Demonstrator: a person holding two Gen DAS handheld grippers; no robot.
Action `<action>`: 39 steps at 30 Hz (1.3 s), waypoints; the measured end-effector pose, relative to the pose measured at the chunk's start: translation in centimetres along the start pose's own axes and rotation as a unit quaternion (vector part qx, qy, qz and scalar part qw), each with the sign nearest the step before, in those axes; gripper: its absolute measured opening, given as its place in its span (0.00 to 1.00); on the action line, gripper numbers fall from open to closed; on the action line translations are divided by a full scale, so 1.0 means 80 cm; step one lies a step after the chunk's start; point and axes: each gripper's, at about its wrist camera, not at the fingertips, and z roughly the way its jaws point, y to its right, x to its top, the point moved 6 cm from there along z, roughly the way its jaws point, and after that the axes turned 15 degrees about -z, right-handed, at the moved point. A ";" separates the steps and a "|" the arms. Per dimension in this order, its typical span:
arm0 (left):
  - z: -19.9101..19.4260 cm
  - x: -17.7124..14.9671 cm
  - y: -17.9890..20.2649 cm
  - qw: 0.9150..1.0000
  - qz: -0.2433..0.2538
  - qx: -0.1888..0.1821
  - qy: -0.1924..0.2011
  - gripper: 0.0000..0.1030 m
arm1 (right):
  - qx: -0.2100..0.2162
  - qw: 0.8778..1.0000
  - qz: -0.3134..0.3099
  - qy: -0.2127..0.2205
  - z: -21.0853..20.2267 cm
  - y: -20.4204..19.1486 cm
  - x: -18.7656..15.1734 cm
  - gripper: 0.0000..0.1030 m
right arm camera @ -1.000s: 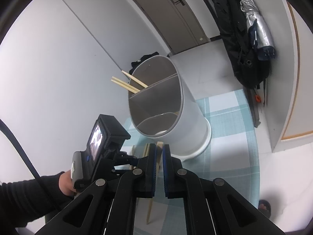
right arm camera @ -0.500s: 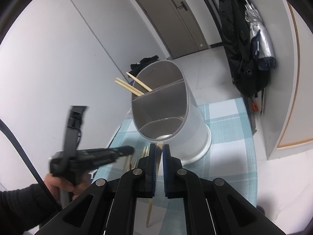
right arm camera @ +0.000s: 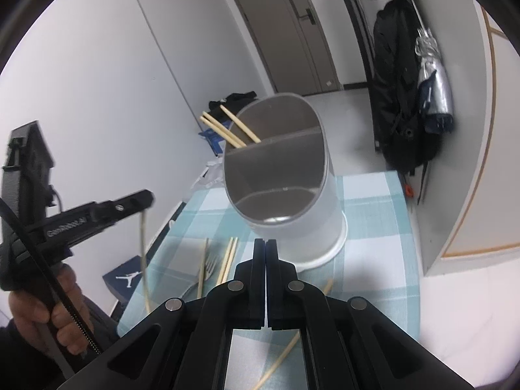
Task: Organize utensils
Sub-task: 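Carry both chopsticks up over the white utensil holder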
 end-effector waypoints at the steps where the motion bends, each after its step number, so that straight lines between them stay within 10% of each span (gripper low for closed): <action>1: -0.004 0.001 -0.003 1.000 0.002 0.006 0.005 0.03 | 0.002 1.000 0.011 -0.005 0.002 0.003 -0.005 0.00; 6: -0.019 -0.009 -0.023 0.999 -0.039 0.013 -0.001 0.03 | -0.015 0.998 0.039 -0.045 0.010 0.025 -0.028 0.04; 10: -0.022 -0.007 -0.034 0.997 -0.072 0.008 -0.002 0.03 | -0.027 0.993 0.076 -0.084 0.025 0.055 -0.052 0.35; 23: -0.024 0.006 -0.058 0.995 -0.098 0.000 0.018 0.03 | -0.066 0.981 0.040 -0.177 0.116 0.058 -0.071 0.32; 26: -0.028 0.010 -0.062 0.994 -0.102 0.000 0.023 0.03 | -0.105 0.977 0.005 -0.188 0.119 0.051 -0.072 0.08; 33: -0.032 0.010 -0.055 0.995 -0.091 0.010 0.032 0.03 | -0.091 0.982 0.018 -0.163 0.099 0.051 -0.074 0.05; 39: -0.036 0.007 -0.032 0.997 -0.071 0.002 0.029 0.03 | -0.047 0.997 0.033 -0.050 0.026 0.031 -0.035 0.05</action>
